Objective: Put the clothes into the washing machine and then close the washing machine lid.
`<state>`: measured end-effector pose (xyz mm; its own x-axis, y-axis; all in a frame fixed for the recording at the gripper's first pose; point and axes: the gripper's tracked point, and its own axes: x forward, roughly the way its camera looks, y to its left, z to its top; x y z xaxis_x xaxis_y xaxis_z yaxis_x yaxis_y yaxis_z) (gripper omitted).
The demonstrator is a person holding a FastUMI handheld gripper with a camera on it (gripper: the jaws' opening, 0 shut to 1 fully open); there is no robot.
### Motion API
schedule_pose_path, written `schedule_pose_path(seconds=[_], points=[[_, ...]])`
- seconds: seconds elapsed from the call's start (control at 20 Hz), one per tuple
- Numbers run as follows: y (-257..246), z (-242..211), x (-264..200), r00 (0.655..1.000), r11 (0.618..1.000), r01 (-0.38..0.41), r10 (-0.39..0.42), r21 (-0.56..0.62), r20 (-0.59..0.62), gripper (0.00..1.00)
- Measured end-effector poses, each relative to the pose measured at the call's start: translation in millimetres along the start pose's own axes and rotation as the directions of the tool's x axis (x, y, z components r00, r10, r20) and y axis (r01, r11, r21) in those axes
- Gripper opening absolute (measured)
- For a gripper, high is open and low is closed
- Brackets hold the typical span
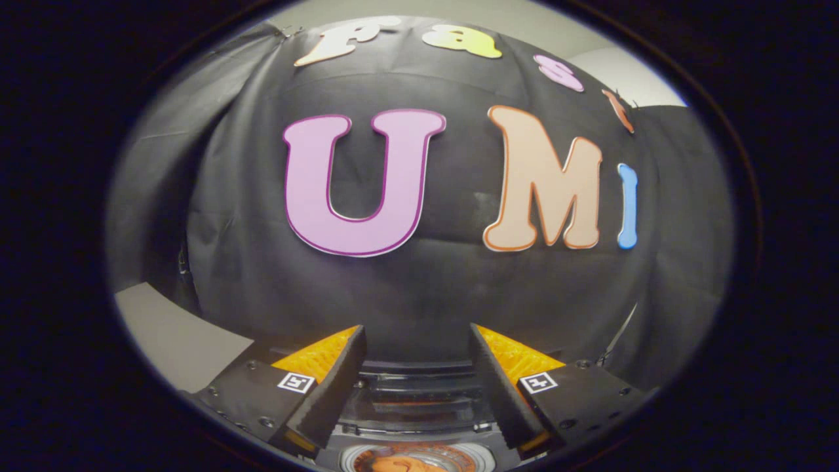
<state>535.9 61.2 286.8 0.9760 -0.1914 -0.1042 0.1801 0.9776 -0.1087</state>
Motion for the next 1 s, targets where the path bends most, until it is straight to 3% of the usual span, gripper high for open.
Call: schedule_pose_path(seconds=[0.25, 0.45, 1.0], points=[[16, -28, 42, 0.998, 1.0, -0.024, 0.022, -0.021, -0.053, 0.96], [21, -42, 47, 0.996, 0.999, -0.041, 0.039, -0.023, -0.083, 0.95], [16, -54, -17, 0.991, 0.994, -0.102, 0.104, 0.027, -0.079, 0.96]])
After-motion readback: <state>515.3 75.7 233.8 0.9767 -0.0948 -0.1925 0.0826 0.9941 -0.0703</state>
